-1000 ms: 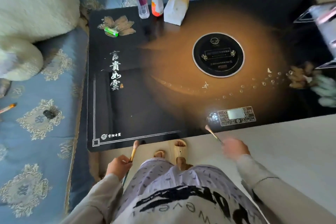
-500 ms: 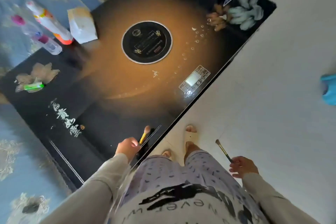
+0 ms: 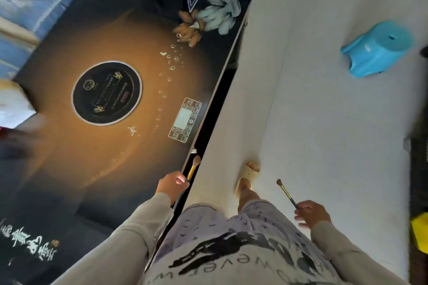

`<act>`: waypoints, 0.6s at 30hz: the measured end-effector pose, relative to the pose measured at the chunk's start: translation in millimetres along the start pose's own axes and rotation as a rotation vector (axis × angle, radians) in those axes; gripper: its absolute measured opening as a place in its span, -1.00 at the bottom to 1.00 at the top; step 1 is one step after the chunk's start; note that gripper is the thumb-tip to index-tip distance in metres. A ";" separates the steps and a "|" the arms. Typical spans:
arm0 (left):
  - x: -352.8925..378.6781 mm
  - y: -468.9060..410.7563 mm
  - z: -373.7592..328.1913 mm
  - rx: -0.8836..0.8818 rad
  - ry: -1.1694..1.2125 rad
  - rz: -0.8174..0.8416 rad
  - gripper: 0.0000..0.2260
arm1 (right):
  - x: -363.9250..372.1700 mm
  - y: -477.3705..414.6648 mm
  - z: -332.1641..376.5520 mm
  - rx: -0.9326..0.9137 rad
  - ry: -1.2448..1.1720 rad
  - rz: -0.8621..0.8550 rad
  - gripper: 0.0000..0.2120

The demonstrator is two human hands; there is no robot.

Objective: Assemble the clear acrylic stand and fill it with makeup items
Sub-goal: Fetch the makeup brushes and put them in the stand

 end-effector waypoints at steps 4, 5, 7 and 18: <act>24.4 -8.7 -33.9 -0.031 -0.037 0.032 -0.85 | -34.0 -26.8 40.2 -0.011 0.034 0.026 -0.89; 30.3 -10.4 -41.2 -0.038 -0.042 0.041 -0.80 | -42.7 -32.8 52.5 -0.024 0.051 0.037 -0.89; 40.6 -13.0 -57.4 -0.051 -0.043 0.046 -0.76 | -61.5 -44.8 79.7 -0.080 0.063 0.052 -0.89; 68.6 -61.9 -171.5 -0.030 -0.128 0.036 -0.85 | -145.6 -95.1 180.3 -0.165 -0.002 0.047 -0.86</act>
Point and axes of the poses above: each hand's wrist, its own y-axis away from the middle knuckle, its own x-axis out of the palm, z = x × y, the point moved 9 cm from there along -y, towards the middle knuckle, and after that the axes turned 13 degrees about y, right-handed, at the moved point
